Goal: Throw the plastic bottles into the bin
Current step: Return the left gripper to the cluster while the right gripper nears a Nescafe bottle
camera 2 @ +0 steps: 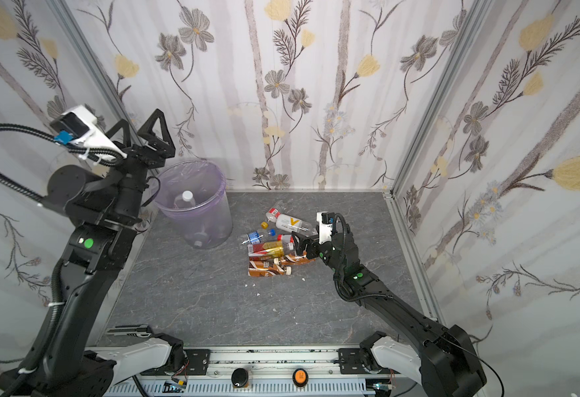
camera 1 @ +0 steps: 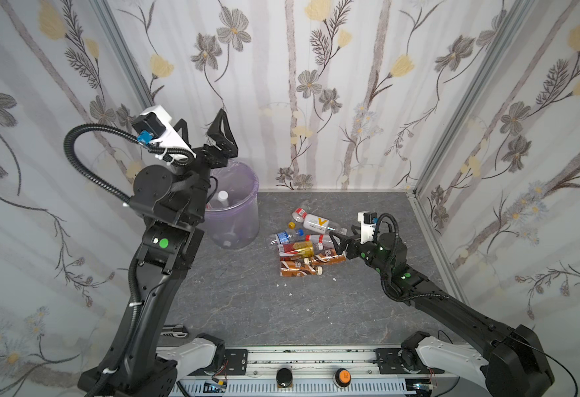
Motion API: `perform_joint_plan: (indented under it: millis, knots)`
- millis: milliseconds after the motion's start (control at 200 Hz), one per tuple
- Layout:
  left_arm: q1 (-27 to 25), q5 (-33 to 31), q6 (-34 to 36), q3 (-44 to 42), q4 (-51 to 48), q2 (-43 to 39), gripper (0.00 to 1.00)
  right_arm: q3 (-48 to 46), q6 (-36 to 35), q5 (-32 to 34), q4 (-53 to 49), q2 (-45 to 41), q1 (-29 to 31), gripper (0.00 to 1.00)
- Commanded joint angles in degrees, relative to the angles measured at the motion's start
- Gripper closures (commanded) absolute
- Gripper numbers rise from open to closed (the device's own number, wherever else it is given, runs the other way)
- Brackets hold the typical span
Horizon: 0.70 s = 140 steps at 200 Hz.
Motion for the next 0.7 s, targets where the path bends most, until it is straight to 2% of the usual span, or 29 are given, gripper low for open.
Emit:
perform_joint_plan:
  millis: [0,160,270,450,594,694]
  knots:
    - [-3.7,3.7,-1.5,-3.1,-0.3,-0.5,0.0,0.9,0.7,-0.1,3.2,1.4,0.0,0.0]
    - [-7.2,6.1,-5.4,-10.9,-0.2,-0.3,0.0,2.8,1.0,0.3,1.3,2.6,0.0,0.0]
    - [-11.8,5.5,-6.7,-16.2,-0.2,1.4,0.0,3.5,0.9,2.7,-1.4,2.5,0.0,0.0]
    - [-19.5,-0.2,-4.7,-23.3,-0.2,4.4,0.0,4.7,1.9,9.8,-7.9,3.7,-0.4,0.0]
    - [-21.9,-1.8,-7.0,-29.7,-0.2,5.3,0.0,5.8,4.6,12.6,-15.0,6.9,-2.0,0.0]
    - [-22.4,0.2,-11.6,-35.4,-0.1,5.3,0.0,5.6,5.9,11.8,-17.5,8.9,-2.5,0.0]
